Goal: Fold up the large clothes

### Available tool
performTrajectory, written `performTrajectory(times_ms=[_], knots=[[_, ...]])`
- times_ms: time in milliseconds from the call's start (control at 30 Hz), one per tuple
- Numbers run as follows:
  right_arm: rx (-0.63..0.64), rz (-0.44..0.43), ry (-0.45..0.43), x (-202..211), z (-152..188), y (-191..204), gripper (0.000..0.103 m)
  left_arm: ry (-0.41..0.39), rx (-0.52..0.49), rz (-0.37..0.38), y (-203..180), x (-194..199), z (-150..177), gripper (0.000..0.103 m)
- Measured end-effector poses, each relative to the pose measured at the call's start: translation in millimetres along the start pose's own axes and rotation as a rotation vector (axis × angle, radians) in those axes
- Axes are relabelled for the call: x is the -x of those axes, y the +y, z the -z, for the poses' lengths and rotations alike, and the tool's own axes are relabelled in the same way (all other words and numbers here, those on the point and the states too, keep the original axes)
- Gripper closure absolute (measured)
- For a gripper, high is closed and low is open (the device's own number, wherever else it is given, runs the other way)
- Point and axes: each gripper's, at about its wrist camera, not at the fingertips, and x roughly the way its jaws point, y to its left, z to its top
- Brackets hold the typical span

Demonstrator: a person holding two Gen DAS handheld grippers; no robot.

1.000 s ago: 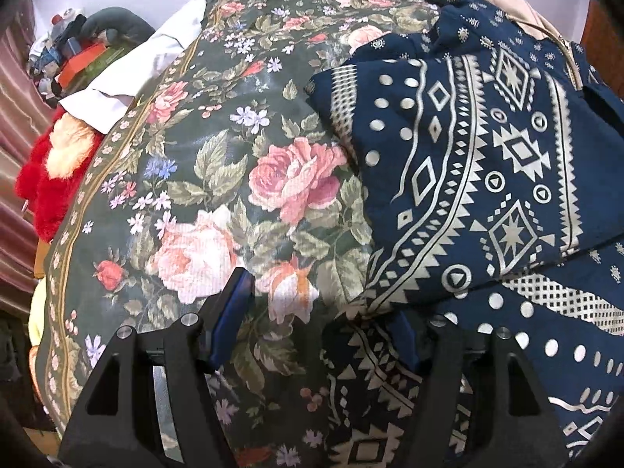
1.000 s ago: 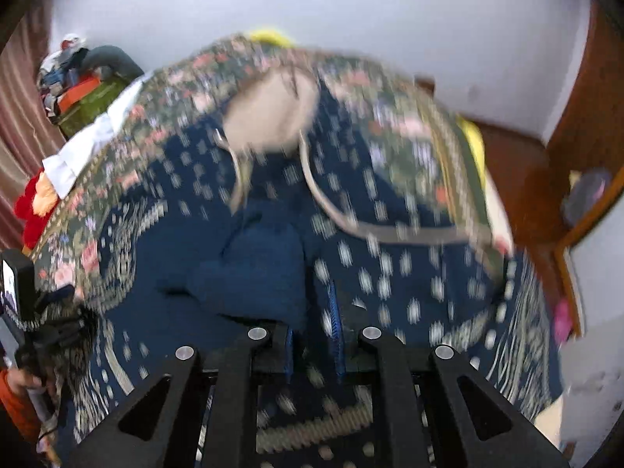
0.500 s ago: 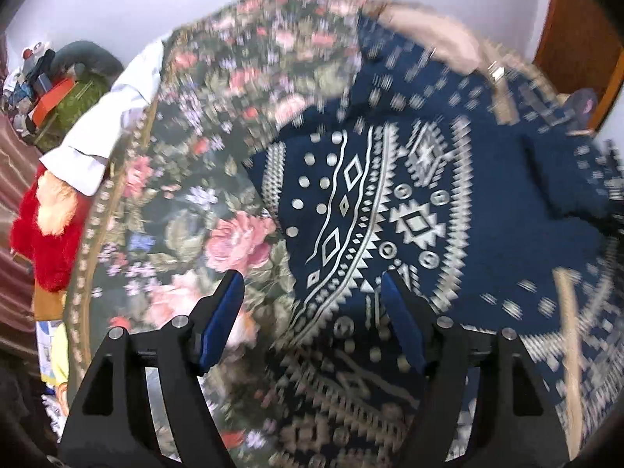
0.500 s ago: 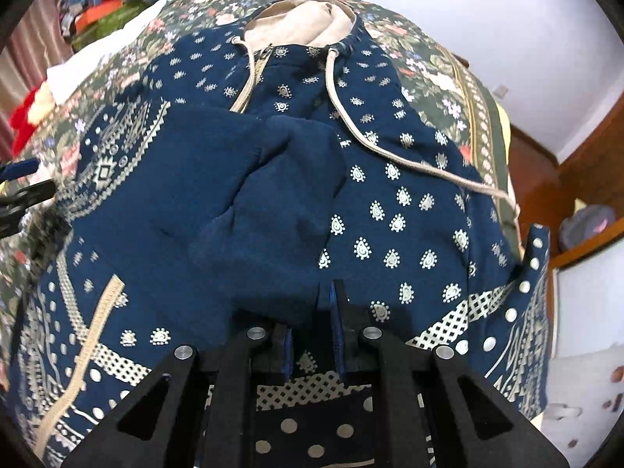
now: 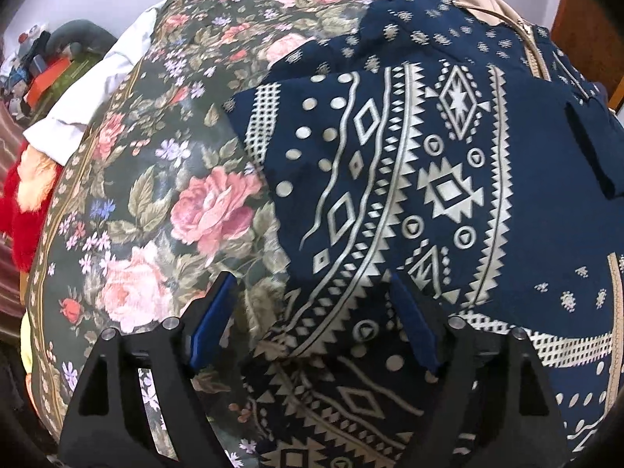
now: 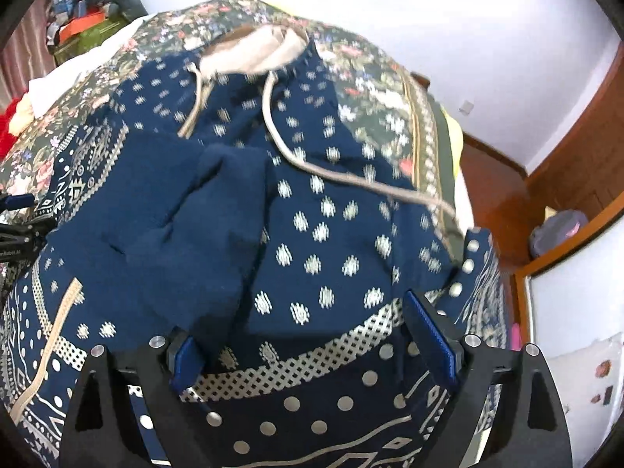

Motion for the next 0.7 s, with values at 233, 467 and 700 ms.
performTrajectory(times_ms=[233, 467, 700], knots=[[-0.25, -0.05, 0.026, 0.4, -17.3, -34.9, 0.013, 0.007, 0.051, -0.006, 6.5, -7.3, -0.2, 0.013], [-0.422, -0.175, 0.06, 6.1, 13.9, -77.5, 0.013, 0.012, 0.053, -0.024, 5.0, -8.1, -0.4, 0.013], [-0.516, -0.282, 0.083, 5.3, 34.0, -92.9, 0.013, 0.014, 0.049, -0.038, 7.3, -10.8, 0.2, 0.011]])
